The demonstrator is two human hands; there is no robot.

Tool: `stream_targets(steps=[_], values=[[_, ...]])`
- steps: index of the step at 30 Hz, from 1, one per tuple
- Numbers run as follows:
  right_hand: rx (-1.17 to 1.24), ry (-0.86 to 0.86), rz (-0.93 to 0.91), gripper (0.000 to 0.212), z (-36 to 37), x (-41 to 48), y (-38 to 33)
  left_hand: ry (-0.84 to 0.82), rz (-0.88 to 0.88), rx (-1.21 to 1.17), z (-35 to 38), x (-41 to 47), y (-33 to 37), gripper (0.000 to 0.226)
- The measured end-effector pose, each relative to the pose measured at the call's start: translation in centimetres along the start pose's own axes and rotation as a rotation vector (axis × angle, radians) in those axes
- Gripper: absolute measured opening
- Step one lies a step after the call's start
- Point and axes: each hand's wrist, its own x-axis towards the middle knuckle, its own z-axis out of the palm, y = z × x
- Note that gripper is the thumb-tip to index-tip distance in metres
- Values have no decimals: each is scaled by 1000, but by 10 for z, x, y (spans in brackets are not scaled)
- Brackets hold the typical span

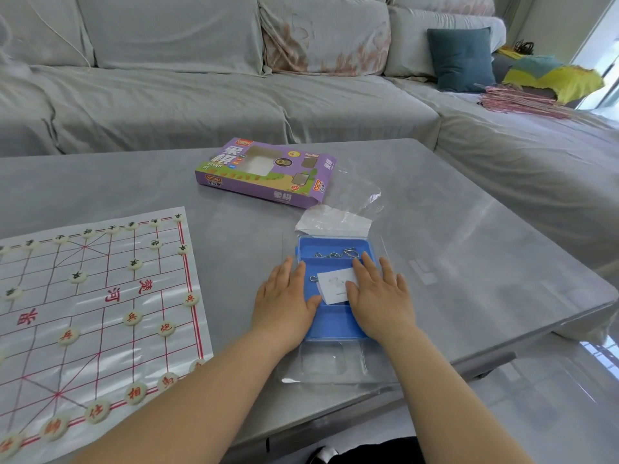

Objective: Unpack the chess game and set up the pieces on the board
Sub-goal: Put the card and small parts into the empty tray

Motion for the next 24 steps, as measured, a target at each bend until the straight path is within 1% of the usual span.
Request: stream_targets(steps=[3,5,7,8,13,16,18,20,22,24], values=[[-7,-3,24,53,-1,-1,-2,51,-50,-211,0,-2,1,72],[73,57,149,57,-3,-5,-1,105,-89,-379,-2,-4,-1,78],[270,97,319,60,-6,-9,2,111,-116,-544,-6,-5,-1,78],[367,101,359,58,-6,-11,4,90,-133,-626,-7,-4,0,78],[755,116,322,48,-12,-14,15,20,-307,-979,-11,7,-2,79],[980,116,300,45,-20,-12,22,-39,-380,-1142,-14,10,-3,64],[1124,127,274,44,-26,-13,23,-7,-413,-1225,-17,16,-8,54],[1316,170,262,43,-31,-13,26,59,-440,-1302,-21,24,-17,54],[1532,220,316,42,-34,-18,31,141,-458,-1374,-29,29,-24,56],[1835,188,374,39,-31,-25,33,224,-465,-1483,-37,35,-27,54]])
